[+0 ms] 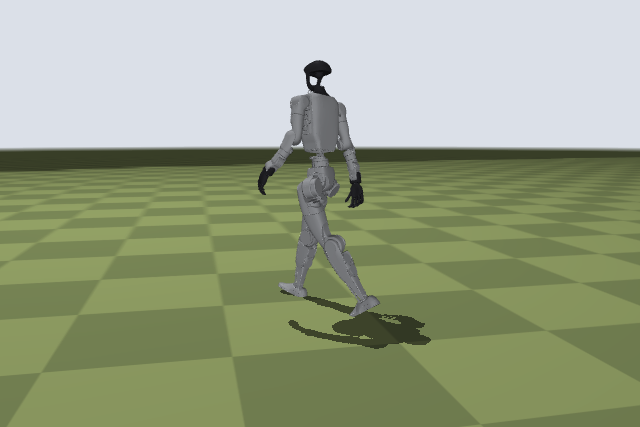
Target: Walk run
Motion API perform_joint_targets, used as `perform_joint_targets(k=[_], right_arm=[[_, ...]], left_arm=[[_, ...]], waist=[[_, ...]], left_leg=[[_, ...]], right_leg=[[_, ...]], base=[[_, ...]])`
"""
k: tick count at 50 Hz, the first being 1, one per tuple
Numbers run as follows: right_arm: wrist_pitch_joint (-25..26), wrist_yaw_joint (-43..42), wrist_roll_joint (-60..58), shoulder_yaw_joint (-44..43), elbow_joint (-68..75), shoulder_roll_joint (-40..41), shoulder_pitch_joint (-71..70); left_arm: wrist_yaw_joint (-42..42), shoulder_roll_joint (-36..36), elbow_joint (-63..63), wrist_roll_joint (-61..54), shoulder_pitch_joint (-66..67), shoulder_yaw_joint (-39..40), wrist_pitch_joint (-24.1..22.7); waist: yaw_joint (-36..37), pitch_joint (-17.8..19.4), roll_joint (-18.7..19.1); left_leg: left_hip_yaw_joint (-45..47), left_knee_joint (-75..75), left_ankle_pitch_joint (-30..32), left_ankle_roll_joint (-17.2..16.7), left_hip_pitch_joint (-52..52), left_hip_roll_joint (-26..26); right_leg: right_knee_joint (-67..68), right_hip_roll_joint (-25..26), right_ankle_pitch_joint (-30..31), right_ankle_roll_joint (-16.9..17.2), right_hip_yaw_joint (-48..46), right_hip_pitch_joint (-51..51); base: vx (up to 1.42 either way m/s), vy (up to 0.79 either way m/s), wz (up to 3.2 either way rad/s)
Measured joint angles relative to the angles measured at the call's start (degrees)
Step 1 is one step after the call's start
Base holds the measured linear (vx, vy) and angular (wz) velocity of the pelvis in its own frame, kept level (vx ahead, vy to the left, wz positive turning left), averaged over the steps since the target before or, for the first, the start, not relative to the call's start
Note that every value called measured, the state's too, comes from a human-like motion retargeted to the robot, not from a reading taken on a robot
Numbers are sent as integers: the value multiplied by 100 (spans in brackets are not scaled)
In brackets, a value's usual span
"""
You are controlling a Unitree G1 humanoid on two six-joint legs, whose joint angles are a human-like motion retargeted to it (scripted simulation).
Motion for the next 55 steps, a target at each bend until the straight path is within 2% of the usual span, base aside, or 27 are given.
perform_joint_targets(k=[2,4,6,8,10,14,19,22,25,27,28,30,31,33,35,37,40,41,42,45,47,48,51,52,53,54,55], right_arm=[[104,-247,-10,-92,-91,-67,-62],[69,-422,203,-162,-166,-112,-190],[117,-326,574,-126,-225,-203,-507],[328,-204,835,-155,-399,-289,-892],[395,-323,906,-330,-788,-241,-1203],[-6,-674,1352,59,-2020,-272,-1587],[-309,-604,1666,550,-3505,-736,-1852],[-274,-496,1574,480,-3939,-1065,-1997],[-240,-427,1503,544,-3941,-1136,-2056],[-350,-464,1526,675,-3793,-978,-1946],[-468,-480,1551,737,-3717,-852,-1853],[-851,-411,1568,763,-3718,-605,-1467],[-1042,-361,1582,838,-3777,-494,-1274],[-1310,-219,1639,896,-3825,-246,-889],[-1436,57,1707,781,-3894,-65,-426],[-1478,231,1972,724,-4176,164,147],[-1666,426,2539,593,-4648,410,913],[-1741,477,2727,632,-4809,461,1101],[-1815,528,2890,668,-4966,490,1272],[-1982,654,3090,744,-5396,398,1583],[-2013,637,3028,786,-5654,282,1618],[-2011,592,2986,838,-5775,226,1596],[-1945,527,2910,1071,-6173,105,1446],[-1910,552,2921,1166,-6306,84,1402],[-1875,580,2969,1309,-6430,85,1370],[-1807,684,3105,1256,-6452,98,1134],[-1722,826,3285,1105,-6424,117,796]], left_arm=[[256,-200,640,-42,372,241,185],[429,-398,1455,-68,670,517,400],[484,-490,2245,-159,828,756,682],[416,-555,2814,-96,1021,1028,914],[449,-594,3101,69,1334,1195,1025],[875,-705,2916,437,2005,1356,936],[611,-562,2105,454,2798,1276,222],[587,-584,1867,430,3014,1324,0],[975,-951,1793,160,2959,1509,16],[1265,-1193,1834,-321,2763,1662,12],[1374,-1271,1851,-626,2605,1749,-29],[1461,-1332,1838,-1393,2220,1736,-270],[1474,-1377,1699,-1772,1882,1652,-350],[1419,-1400,1192,-2299,1260,1412,-375],[1220,-1524,385,-2629,703,1148,-319],[887,-1584,-525,-3067,283,680,-448],[315,-1413,-1789,-3697,7,-281,-494],[218,-1265,-2158,-3816,4,-533,-517],[150,-1118,-2504,-3925,15,-759,-547],[134,-764,-3329,-4163,189,-1140,-676],[-4,-621,-3725,-4288,421,-1168,-701],[-115,-547,-3871,-4352,565,-1123,-700],[-408,-309,-4064,-4443,1136,-976,-788],[-508,-262,-4013,-4388,1353,-904,-852],[-651,-288,-3853,-4229,1581,-777,-943],[-770,-363,-3575,-4066,1624,-709,-955],[-877,-463,-3237,-3901,1576,-669,-927]], waist=[[-336,-135,-6],[-385,-128,176],[-362,12,257],[-82,-2,-69],[143,20,-278],[868,233,-511],[1693,367,-561],[2165,381,-504],[2156,313,-575],[2318,249,-929],[2404,188,-1046],[2129,184,-873],[1878,319,-714],[1579,356,-107],[1319,309,328],[1149,325,320],[557,416,171],[340,373,224],[124,335,277],[-429,307,331],[-532,315,249],[-462,287,196],[-339,243,-88],[-261,181,-121],[-125,101,-49],[-133,105,-47],[-213,150,-79]], left_leg=[[166,695,1270,-552,-38,88],[506,2012,2332,-1064,-508,361],[1036,3624,2678,-1278,-1148,850],[1753,4252,2260,-829,-1662,860],[2082,4415,1479,-363,-2178,765],[2271,4218,186,-594,-3608,682],[3829,2598,-846,84,-4741,1650],[4460,1471,-1118,183,-5184,1775],[4960,992,-1194,265,-5176,1766],[5424,1450,-1190,669,-4731,2098],[5668,1761,-1743,669,-4510,2250],[4240,2516,-2364,669,-4749,2124],[4107,2795,-2512,669,-4579,2199],[3565,2977,-2781,669,-4265,2451],[3057,3042,-2961,669,-3981,2454],[2686,2577,-2748,669,-3461,1905],[1978,1399,-1803,669,-2349,738],[1719,1098,-1306,633,-2146,622],[1454,836,-800,552,-1934,531],[679,397,845,-71,-1223,394],[395,271,1820,-614,-677,368],[456,253,2260,-842,-433,395],[725,1893,2690,-1319,-365,400],[829,2587,2690,-1343,-534,398],[903,3119,2690,-1235,-773,365],[775,3764,2369,-1064,-1137,355],[545,4465,1887,-861,-1563,355]], right_leg=[[241,52,598,199,475,197],[670,487,26,-163,1401,415],[840,542,-357,-523,750,782],[686,120,-475,-657,144,1218],[502,402,-660,-761,776,1625],[-278,450,-448,-806,401,2418],[-701,956,-809,-909,-34,3142],[-738,1310,-844,-915,68,3519],[-603,1399,-118,-694,-251,3841],[-242,1087,1203,-474,-200,4025],[41,938,1982,-427,-226,4063],[1566,1294,2919,-576,74,3657],[2505,1579,2919,-903,207,3380],[3221,2248,2703,-1290,93,2924],[3939,2420,1821,-1720,-78,2188],[4484,1896,734,-2403,-115,1382],[4343,316,-275,-2408,-484,661],[3765,384,-222,-2318,-509,369],[3138,475,-181,-2128,-448,134],[962,761,-353,-849,406,-58],[-40,592,-796,120,599,13],[-234,364,-963,337,163,34],[269,412,-284,7,-112,319],[651,646,-280,-105,289,448],[1115,1419,-730,-340,1734,550],[1386,1232,-903,-453,1533,596],[1561,566,-939,-507,508,614]], base=[[128,-49,95],[133,-52,69],[117,-44,38],[96,-31,-30],[128,-22,-28],[101,-16,-47],[107,-20,-8],[121,-8,-11],[128,-3,11],[162,-25,-89],[181,-8,-43],[194,39,145],[152,42,260],[122,28,252],[151,23,273],[140,22,300],[153,15,360],[147,-22,337],[117,-30,310],[153,-41,257],[144,-45,123],[149,-55,39],[178,-70,24],[176,-65,17],[172,-59,76],[154,-46,178],[133,-33,161]])
